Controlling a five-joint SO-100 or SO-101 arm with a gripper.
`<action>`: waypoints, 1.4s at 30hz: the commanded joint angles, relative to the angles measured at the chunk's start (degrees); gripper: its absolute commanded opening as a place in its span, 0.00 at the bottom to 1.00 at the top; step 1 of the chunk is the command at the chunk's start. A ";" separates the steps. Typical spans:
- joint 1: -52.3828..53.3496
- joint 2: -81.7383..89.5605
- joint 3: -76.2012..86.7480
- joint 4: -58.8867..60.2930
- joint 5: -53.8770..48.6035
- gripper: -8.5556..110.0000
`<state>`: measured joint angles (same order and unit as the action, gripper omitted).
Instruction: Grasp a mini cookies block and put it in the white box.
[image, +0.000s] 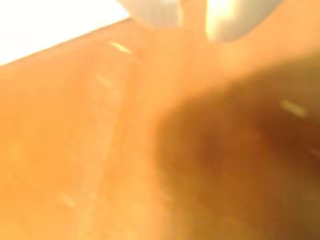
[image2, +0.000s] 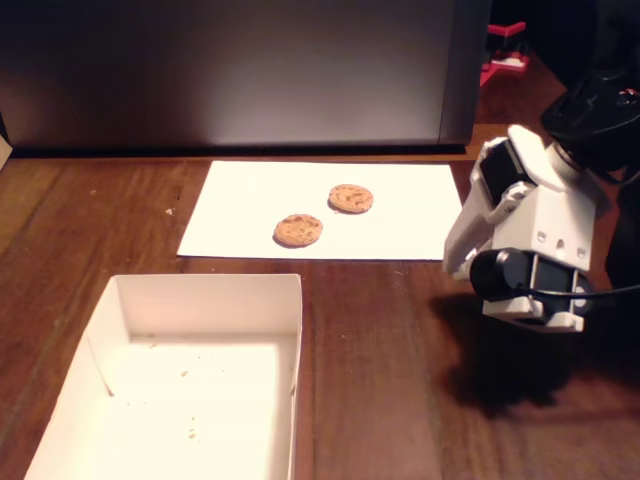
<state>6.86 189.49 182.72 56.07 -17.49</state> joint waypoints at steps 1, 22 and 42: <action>1.41 3.08 -10.02 -1.85 -1.49 0.07; 16.26 -53.00 -61.08 4.66 9.84 0.11; 25.58 -98.17 -98.09 16.61 20.39 0.15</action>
<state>31.38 91.05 95.10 71.10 1.93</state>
